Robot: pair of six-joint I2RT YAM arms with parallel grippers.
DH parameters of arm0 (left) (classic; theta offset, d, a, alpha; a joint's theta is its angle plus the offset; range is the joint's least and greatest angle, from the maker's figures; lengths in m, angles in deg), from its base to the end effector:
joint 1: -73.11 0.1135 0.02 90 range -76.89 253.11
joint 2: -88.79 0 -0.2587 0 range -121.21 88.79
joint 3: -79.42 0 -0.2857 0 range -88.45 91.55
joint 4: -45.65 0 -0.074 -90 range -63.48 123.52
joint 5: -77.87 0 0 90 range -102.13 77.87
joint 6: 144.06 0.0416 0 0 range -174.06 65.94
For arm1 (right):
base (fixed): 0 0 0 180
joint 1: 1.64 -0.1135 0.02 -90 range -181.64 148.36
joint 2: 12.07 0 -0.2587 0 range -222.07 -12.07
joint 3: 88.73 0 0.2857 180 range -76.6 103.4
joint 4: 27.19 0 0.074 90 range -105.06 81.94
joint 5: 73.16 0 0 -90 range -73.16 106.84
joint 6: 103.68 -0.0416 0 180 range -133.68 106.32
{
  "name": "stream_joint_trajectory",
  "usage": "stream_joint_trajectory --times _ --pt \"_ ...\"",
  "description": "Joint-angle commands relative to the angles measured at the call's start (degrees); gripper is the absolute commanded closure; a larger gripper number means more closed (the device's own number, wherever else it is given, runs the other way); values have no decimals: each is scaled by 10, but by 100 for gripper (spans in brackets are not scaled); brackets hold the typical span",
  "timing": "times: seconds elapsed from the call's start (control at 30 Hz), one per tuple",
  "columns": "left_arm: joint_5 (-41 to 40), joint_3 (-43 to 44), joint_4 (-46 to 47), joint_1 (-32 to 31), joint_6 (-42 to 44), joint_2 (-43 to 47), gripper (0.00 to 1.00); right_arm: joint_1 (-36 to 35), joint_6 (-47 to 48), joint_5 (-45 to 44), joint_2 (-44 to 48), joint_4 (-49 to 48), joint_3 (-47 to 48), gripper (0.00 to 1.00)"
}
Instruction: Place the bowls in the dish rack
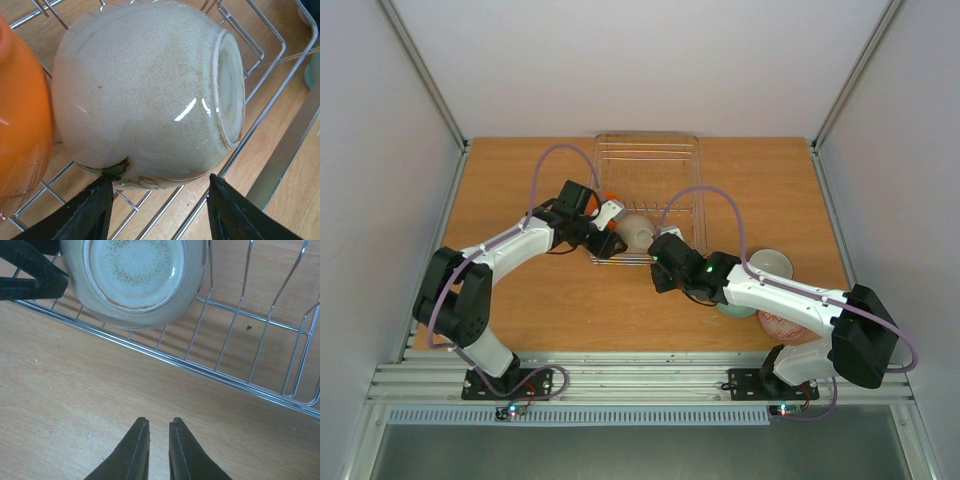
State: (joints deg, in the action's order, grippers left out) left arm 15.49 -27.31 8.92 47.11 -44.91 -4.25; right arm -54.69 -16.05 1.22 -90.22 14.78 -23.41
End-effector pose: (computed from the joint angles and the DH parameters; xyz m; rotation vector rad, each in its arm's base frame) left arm 0.3185 -0.1768 0.1828 0.9463 2.3652 -0.7298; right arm 0.1960 0.2420 0.2100 -0.9621 2.2834 0.0645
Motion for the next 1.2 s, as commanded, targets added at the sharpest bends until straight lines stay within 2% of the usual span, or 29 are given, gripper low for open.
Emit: stream_joint_trajectory --times 0.0,0.27,0.37,0.43,0.5,0.57,0.63,0.97,1.17 --pt "73 -18 -6 -9 16 7 49 -3 -7 -6 1 -9 3 87" --pt "144 -42 38 -9 1 32 54 -3 -11 -13 6 -9 -2 87" --pt "91 -39 39 -11 -3 39 54 -3 -10 -13 4 -11 -3 87" --pt "21 -36 40 -11 -13 41 51 -3 -11 -12 2 -13 -4 87" --pt "-27 -30 34 -11 -19 36 42 -3 -11 -12 1 -14 -4 87" --pt "-46 -16 14 -11 -23 23 33 -3 -11 -13 2 -15 -4 87" --pt "-52 -1 -2 -11 -25 9 28 -3 -11 -13 2 -14 -6 87" --pt "-73 21 -5 -11 -54 -7 25 -3 -16 -19 6 -15 -17 87" --pt "-47 47 -39 -13 -65 -48 25 -3 -18 -22 10 -15 -21 87"
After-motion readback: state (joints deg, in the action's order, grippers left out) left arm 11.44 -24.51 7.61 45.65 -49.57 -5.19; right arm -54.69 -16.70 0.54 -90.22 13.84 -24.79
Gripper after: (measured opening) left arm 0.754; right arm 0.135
